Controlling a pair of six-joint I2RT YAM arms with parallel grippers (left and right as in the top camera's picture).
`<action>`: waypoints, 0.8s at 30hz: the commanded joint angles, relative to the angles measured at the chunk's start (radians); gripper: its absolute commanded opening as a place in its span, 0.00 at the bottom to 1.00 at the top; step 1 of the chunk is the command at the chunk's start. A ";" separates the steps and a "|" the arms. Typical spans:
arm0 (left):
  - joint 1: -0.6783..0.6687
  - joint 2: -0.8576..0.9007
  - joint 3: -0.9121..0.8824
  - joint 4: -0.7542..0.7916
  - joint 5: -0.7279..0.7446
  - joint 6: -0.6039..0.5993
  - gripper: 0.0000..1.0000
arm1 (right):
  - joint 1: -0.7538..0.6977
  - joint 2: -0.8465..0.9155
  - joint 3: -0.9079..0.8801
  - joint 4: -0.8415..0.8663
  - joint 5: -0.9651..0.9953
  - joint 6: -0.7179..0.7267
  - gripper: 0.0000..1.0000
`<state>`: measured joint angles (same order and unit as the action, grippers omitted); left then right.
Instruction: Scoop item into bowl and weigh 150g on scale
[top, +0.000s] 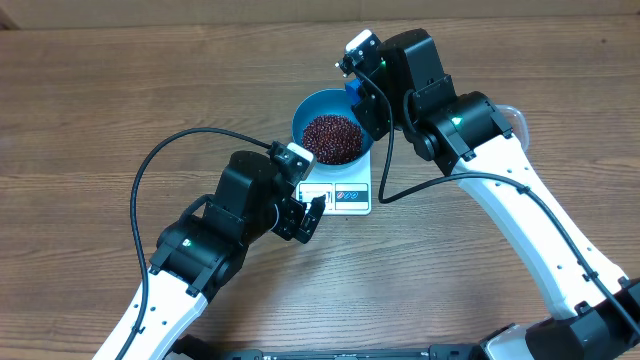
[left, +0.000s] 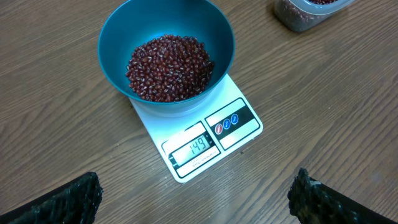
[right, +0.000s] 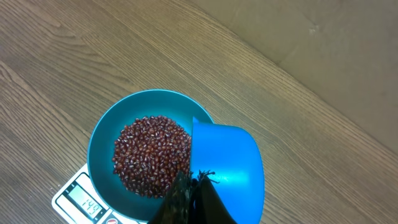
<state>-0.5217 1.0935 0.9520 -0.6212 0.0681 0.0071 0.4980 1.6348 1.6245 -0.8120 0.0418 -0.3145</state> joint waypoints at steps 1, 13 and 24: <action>0.006 -0.002 0.019 0.005 0.000 0.015 1.00 | 0.001 -0.035 0.028 0.003 0.010 0.003 0.04; 0.006 -0.002 0.019 0.005 0.000 0.015 1.00 | 0.002 -0.035 0.028 0.018 -0.009 -0.027 0.04; 0.006 -0.002 0.019 0.005 0.002 0.015 0.99 | 0.002 -0.035 0.028 0.051 0.009 -0.082 0.04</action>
<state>-0.5217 1.0935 0.9520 -0.6209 0.0681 0.0071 0.4980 1.6348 1.6249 -0.7856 0.0410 -0.3492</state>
